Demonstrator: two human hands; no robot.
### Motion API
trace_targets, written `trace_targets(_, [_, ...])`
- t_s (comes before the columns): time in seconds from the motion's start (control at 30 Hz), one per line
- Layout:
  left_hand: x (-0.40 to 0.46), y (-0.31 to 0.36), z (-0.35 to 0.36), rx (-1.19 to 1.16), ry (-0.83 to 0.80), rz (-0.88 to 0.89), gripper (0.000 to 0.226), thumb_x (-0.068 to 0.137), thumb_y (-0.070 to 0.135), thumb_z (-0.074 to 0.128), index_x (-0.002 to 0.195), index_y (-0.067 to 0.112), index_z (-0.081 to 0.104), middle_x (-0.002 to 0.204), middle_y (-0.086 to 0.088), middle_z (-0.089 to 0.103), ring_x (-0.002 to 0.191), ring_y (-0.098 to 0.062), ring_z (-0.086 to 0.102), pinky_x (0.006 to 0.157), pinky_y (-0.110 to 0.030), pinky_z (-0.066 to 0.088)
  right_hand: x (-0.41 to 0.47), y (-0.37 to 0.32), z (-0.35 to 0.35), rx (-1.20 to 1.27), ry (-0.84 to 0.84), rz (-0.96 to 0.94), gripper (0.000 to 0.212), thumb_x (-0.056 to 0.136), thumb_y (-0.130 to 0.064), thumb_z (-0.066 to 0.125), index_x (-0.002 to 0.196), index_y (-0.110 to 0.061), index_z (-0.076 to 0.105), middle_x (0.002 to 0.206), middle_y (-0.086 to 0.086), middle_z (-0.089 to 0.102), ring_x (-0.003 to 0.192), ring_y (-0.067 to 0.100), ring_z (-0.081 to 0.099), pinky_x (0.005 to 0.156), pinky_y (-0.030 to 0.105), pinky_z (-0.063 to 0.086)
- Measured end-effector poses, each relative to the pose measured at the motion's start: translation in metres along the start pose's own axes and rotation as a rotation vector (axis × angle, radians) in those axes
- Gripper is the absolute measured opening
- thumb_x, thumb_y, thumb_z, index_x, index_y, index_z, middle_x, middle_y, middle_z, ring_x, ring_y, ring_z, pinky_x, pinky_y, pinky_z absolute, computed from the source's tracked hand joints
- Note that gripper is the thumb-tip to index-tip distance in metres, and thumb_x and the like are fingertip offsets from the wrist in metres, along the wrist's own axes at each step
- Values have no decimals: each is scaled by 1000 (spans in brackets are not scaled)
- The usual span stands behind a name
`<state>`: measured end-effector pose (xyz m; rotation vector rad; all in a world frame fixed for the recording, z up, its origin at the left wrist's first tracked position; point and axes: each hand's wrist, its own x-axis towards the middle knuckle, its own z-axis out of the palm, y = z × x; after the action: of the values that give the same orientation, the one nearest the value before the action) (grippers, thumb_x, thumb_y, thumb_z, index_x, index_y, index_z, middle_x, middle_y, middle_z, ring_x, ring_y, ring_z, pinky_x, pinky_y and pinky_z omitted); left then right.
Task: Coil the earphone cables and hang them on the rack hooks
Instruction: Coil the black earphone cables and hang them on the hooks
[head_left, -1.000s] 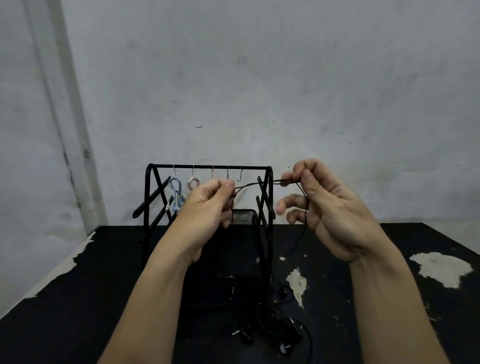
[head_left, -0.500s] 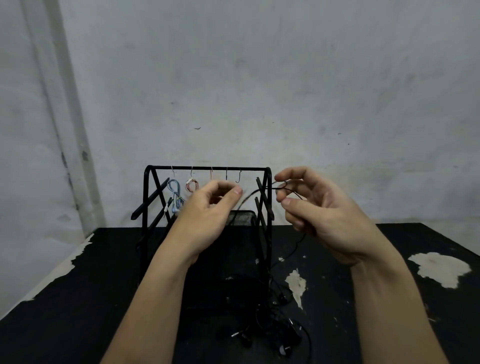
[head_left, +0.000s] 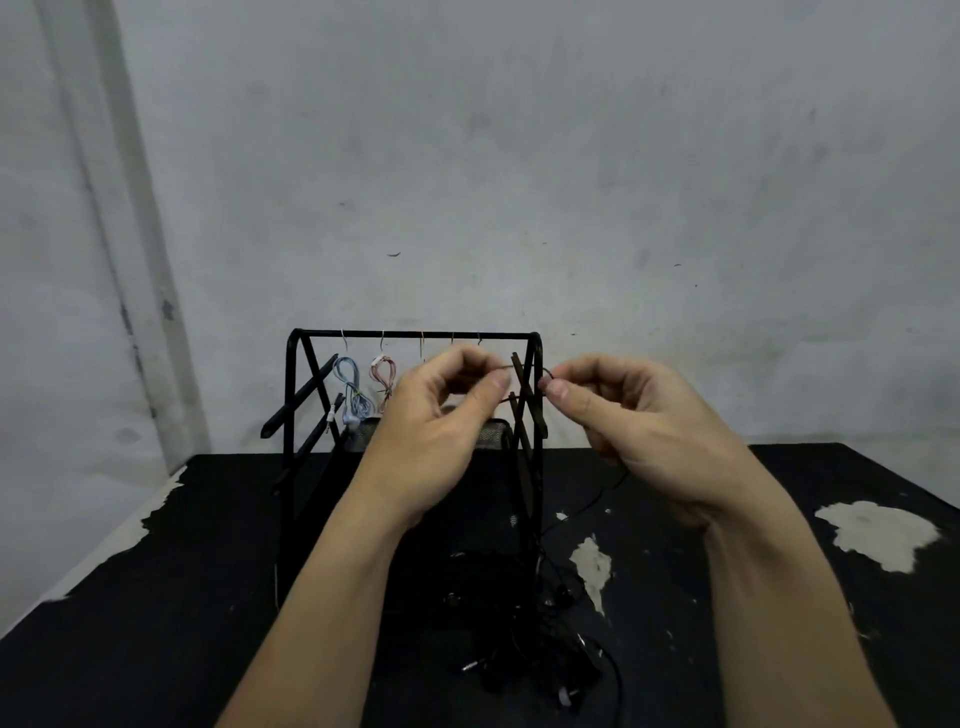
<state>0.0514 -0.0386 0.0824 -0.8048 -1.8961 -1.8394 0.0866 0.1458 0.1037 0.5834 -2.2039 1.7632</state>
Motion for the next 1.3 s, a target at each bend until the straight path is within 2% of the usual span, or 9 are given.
trace_targets(0.23, [4, 4, -8, -263, 87, -152, 30, 92, 19, 53, 64, 15, 42, 50, 8, 31, 54, -14, 43, 66, -28, 38, 4, 3, -8, -95, 230, -3, 9, 92, -17, 69, 84, -13, 69, 43, -19, 40, 39, 0, 37, 44, 7, 30])
trace_targets(0.43, [2, 1, -22, -200, -102, -275, 26, 83, 37, 67, 68, 15, 67, 46, 8, 26, 35, -5, 16, 40, -21, 9, 9, -1, -17, 208, 523, 4, 15, 96, -19, 64, 81, -19, 63, 58, -8, 43, 42, 8, 25, 37, 18, 21])
trace_targets(0.53, [0, -1, -32, -46, -216, -338, 31, 74, 41, 71, 60, 16, 61, 46, 7, 36, 38, -6, 24, 39, -18, 18, 8, -6, -30, 484, 643, -30, 20, 100, -17, 53, 81, -21, 55, 61, -7, 42, 44, 11, 36, 41, 21, 30])
trace_targets(0.7, [8, -21, -43, 150, -48, -298, 29, 78, 45, 73, 66, 20, 64, 58, 2, 47, 50, -12, 41, 59, -33, 41, 9, -2, -36, 597, 583, -3, 18, 104, -18, 42, 88, -19, 52, 77, 2, 59, 62, 26, 68, 53, 30, 54])
trace_targets(0.87, [12, -32, -49, 407, 112, -272, 72, 64, 79, 67, 70, 9, 54, 57, -3, 48, 59, -27, 51, 74, -56, 58, 11, -3, -26, 557, 585, -24, 22, 108, -22, 37, 88, -21, 47, 71, 1, 63, 62, 22, 64, 62, 33, 56])
trace_targets(0.93, [12, -33, -52, 438, 135, -286, 78, 56, 86, 68, 68, 11, 49, 57, -1, 45, 59, -26, 51, 72, -55, 59, 10, -3, -26, 485, 604, 20, 21, 108, -24, 39, 88, -23, 47, 65, -2, 54, 47, 18, 46, 45, 27, 48])
trace_targets(1.03, [11, -30, -48, 449, 184, -199, 53, 61, 69, 78, 74, 23, 55, 64, 7, 46, 61, -16, 46, 66, -48, 58, 10, 1, -27, 268, 615, 92, 20, 106, -27, 43, 87, -27, 48, 67, -3, 49, 40, 10, 26, 37, 15, 21])
trace_targets(1.13, [12, -23, -48, 534, 347, -32, 22, 80, 35, 78, 82, 25, 59, 66, 7, 45, 51, -5, 43, 53, -25, 43, 10, 5, -28, 117, 686, 78, 19, 103, -29, 49, 85, -31, 54, 71, -2, 48, 44, 10, 27, 39, 21, 23])
trace_targets(1.3, [15, -21, -64, 317, 441, -39, 14, 94, 18, 63, 83, 27, 64, 76, 5, 60, 59, 0, 53, 60, -18, 44, 10, 4, -32, 261, 614, 81, 17, 103, -23, 52, 86, -25, 54, 63, -4, 37, 45, 10, 23, 39, 17, 17])
